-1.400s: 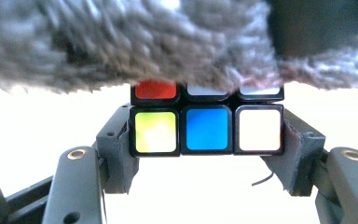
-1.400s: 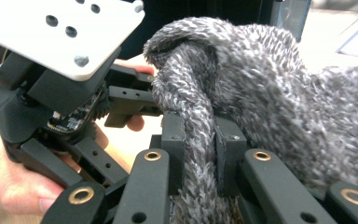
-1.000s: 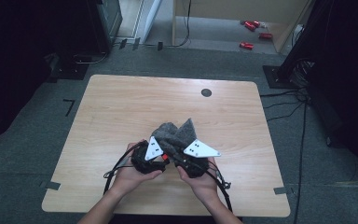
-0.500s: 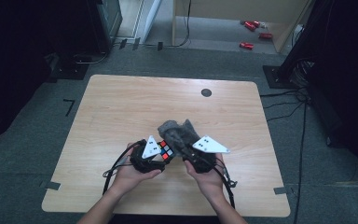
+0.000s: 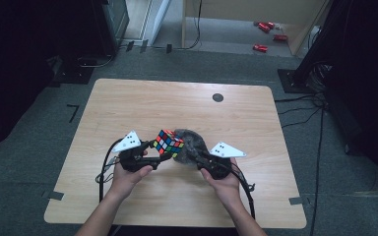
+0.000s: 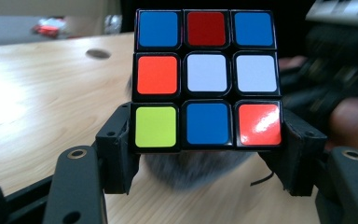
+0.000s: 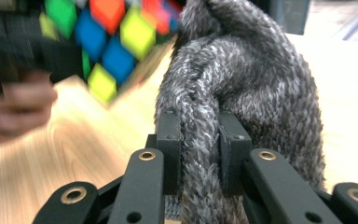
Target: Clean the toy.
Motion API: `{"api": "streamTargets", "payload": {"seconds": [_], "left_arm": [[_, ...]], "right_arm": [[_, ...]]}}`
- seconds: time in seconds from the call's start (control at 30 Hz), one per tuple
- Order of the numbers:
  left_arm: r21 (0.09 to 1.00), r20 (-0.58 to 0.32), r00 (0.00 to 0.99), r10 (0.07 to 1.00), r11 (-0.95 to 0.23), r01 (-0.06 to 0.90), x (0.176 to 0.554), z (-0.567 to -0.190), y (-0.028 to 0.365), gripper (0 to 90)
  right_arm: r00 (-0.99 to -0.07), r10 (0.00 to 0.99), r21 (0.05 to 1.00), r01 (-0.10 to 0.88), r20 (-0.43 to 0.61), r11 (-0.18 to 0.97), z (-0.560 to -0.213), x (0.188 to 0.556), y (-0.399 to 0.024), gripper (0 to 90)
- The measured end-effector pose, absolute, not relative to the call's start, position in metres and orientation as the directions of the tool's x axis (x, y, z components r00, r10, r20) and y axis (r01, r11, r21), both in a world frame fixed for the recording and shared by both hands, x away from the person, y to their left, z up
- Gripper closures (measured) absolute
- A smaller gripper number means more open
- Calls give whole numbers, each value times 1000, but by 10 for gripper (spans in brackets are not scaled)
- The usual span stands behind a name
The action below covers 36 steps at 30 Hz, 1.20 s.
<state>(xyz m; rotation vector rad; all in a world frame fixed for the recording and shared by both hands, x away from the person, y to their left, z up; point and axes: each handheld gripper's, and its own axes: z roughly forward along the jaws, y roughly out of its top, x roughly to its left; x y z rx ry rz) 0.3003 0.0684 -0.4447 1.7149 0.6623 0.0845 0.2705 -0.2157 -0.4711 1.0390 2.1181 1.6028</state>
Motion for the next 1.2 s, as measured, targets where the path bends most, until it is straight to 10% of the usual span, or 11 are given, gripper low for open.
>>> {"api": "streamTargets", "payload": {"seconds": [0.7, 1.2], "left_arm": [[899, -312, 824, 473, -133, 417, 302, -448, 65, 351], [888, -330, 807, 490, -131, 442, 306, -449, 67, 351]], "right_arm": [[-811, 575, 935, 116, -106, 336, -478, 252, -188, 759], [-784, 615, 940, 144, -83, 310, -479, 255, -191, 739]]}}
